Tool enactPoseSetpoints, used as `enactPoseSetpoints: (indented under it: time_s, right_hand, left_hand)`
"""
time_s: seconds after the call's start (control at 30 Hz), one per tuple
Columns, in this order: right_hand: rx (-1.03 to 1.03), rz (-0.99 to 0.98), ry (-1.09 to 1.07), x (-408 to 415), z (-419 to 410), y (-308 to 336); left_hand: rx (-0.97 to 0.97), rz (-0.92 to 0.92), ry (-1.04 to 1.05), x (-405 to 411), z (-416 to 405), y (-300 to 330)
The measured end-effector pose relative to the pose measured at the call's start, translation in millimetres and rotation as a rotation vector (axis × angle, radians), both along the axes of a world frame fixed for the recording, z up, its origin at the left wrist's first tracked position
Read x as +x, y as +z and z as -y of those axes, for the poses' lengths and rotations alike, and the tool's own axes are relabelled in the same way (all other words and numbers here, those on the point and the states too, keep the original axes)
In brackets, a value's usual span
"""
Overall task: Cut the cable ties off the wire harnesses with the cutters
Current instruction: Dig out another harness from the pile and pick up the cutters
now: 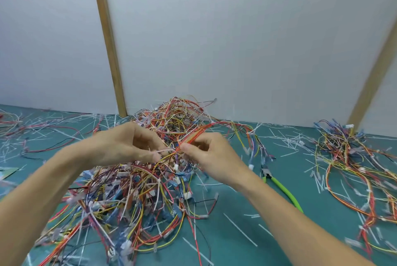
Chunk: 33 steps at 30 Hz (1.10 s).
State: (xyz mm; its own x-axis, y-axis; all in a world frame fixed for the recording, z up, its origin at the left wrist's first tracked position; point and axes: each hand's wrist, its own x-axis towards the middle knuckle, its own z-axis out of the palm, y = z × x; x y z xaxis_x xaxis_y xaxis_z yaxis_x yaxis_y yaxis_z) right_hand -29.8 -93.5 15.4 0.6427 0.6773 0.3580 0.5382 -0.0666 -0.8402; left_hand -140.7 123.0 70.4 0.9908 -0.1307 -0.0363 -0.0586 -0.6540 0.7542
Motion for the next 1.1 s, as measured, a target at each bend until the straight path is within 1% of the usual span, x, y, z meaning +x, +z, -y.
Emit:
enactPoseSetpoints:
  time_s: [0.07, 0.13, 0.17, 0.23, 0.3, 0.33, 0.4, 0.43, 0.5, 0.53, 0.57, 0.6, 0.63, 0.67, 0.7, 0.73, 0.8, 0.83, 0.9, 0.93, 1.0, 1.03, 1.07, 1.1]
  right_hand:
    - [0.090, -0.071, -0.124, -3.6, -8.8, -6.4]
    - [0.120, -0.167, -0.156, -11.0, -19.9, -10.6]
    - [0.121, -0.235, -0.136, -12.1, -23.5, -11.0]
    - [0.079, -0.413, 0.001, -8.9, -24.1, -7.6]
    - [-0.015, -0.581, 0.235, -2.8, -15.0, -1.8]
    - [-0.047, -0.634, 0.339, -0.2, -10.0, 1.0]
    - [-0.076, -0.657, 0.439, 3.9, -4.0, 5.5]
    - [-0.076, -0.646, 0.433, 4.8, -3.8, 7.4]
    - [-0.002, -0.643, 0.343, 2.7, -9.8, 9.3]
    - [0.076, -0.652, 0.273, -0.5, -16.3, 8.8]
    - [0.153, -0.640, 0.183, -3.6, -23.1, 7.6]
    - [0.209, -0.584, 0.077, -6.6, -29.8, 6.6]
    - [0.236, -0.482, -0.016, -9.7, -35.2, 6.7]
    - [0.254, -0.396, -0.069, -12.4, -39.6, 8.0]
    - [0.263, -0.361, -0.077, -13.4, -42.0, 10.3]
    - [0.266, -0.375, -0.041, -14.3, -42.1, 14.5]
    - [0.180, -0.363, 0.063, -11.9, -35.8, 22.9]
    - [0.080, -0.305, 0.104, -8.8, -30.2, 25.8]
    - [-0.105, -0.245, 0.186, -3.4, -21.3, 31.3]
    - [-0.148, -0.252, 0.208, -1.3, -18.8, 33.4]
    - [-0.127, -0.284, 0.186, -0.3, -16.4, 35.3]
    - [-0.099, -0.222, 0.124, -0.8, -16.0, 32.6]
    - [-0.071, -0.093, 0.025, -1.4, -16.9, 28.2]
    - [-0.056, 0.069, -0.087, -2.2, -18.2, 22.2]
  left_hand:
    - [0.016, 0.104, 0.048, 3.2, 3.8, -6.8]
    - [0.011, 0.241, 0.113, 6.5, 9.2, -15.1]
    - [0.001, 0.284, 0.121, 6.8, 10.8, -17.8]
    - [0.013, 0.310, 0.102, 5.2, 8.0, -19.4]
    - [0.049, 0.304, 0.102, 3.1, 2.6, -19.6]
    - [0.054, 0.308, 0.123, 2.4, 2.1, -21.4]
    - [0.048, 0.309, 0.130, 2.1, 8.5, -25.6]
    - [0.042, 0.287, 0.094, 2.4, 14.6, -28.5]
    - [0.029, 0.249, 0.025, 3.7, 22.3, -31.1]
    - [0.013, 0.264, 0.059, 4.4, 21.7, -28.9]
    - [-0.017, 0.298, 0.138, 5.2, 19.2, -25.1]
    - [-0.038, 0.365, 0.235, 5.5, 15.8, -21.7]
    - [-0.033, 0.441, 0.329, 4.1, 12.5, -19.4]
    - [0.028, 0.514, 0.391, 1.8, 9.3, -19.3]
    - [0.119, 0.552, 0.419, -2.8, 7.4, -18.6]
    - [0.217, 0.544, 0.406, -7.7, 5.2, -19.0]
    - [0.386, 0.409, 0.353, -18.0, 2.0, -18.8]
    - [0.478, 0.345, 0.333, -21.1, 0.8, -18.1]
    - [0.636, 0.290, 0.309, -22.2, -2.2, -12.4]
    - [0.661, 0.281, 0.283, -21.8, -2.5, -7.1]
    - [0.540, 0.218, 0.202, -21.9, -4.4, 7.8]
    - [0.486, 0.160, 0.157, -22.0, -4.5, 15.8]
    - [0.489, 0.098, 0.111, -20.7, -2.9, 22.1]
    - [0.569, 0.056, 0.081, -18.4, 0.0, 24.7]
